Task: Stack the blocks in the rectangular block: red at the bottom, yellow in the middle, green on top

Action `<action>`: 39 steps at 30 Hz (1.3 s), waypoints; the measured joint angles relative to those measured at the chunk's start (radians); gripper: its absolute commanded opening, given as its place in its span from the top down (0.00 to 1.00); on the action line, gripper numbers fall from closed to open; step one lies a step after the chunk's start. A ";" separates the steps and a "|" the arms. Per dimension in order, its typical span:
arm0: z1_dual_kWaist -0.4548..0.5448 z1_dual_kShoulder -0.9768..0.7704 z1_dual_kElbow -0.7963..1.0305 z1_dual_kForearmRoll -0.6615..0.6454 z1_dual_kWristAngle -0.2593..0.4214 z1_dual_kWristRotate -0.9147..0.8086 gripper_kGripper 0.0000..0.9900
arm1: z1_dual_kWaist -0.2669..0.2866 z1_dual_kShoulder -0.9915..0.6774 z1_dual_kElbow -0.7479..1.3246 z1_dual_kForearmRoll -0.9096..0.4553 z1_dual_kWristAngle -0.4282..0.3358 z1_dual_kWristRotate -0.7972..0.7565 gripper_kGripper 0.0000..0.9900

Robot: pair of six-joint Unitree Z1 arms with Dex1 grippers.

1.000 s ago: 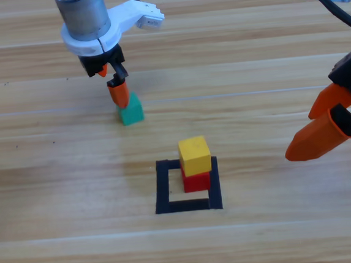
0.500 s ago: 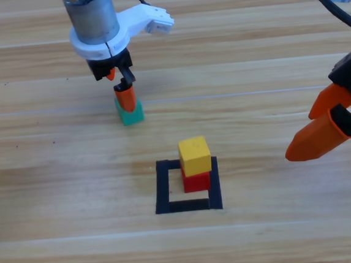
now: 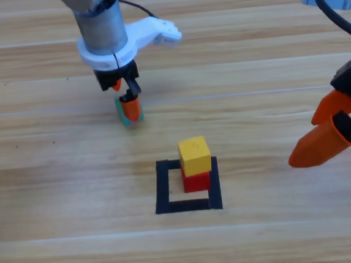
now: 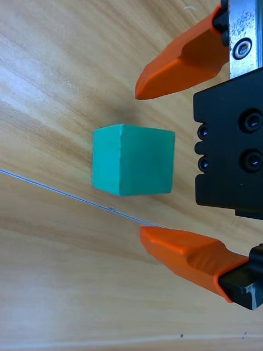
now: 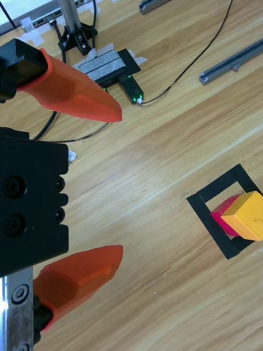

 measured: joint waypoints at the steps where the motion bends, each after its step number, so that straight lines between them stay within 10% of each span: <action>1: 0.000 0.009 0.000 0.000 0.000 0.000 0.02 | 0.000 0.000 0.001 0.000 0.000 0.000 0.00; 24: -0.007 0.046 -0.027 -0.001 0.000 0.000 0.04 | 0.000 0.000 0.001 0.000 0.000 0.000 0.00; 32: -0.012 0.055 -0.027 -0.001 -0.001 0.000 0.23 | 0.000 0.000 0.001 0.000 0.000 0.000 0.00; 39: -0.017 0.057 -0.027 -0.001 -0.006 0.000 0.76 | 0.000 0.000 0.001 0.000 0.000 0.000 0.00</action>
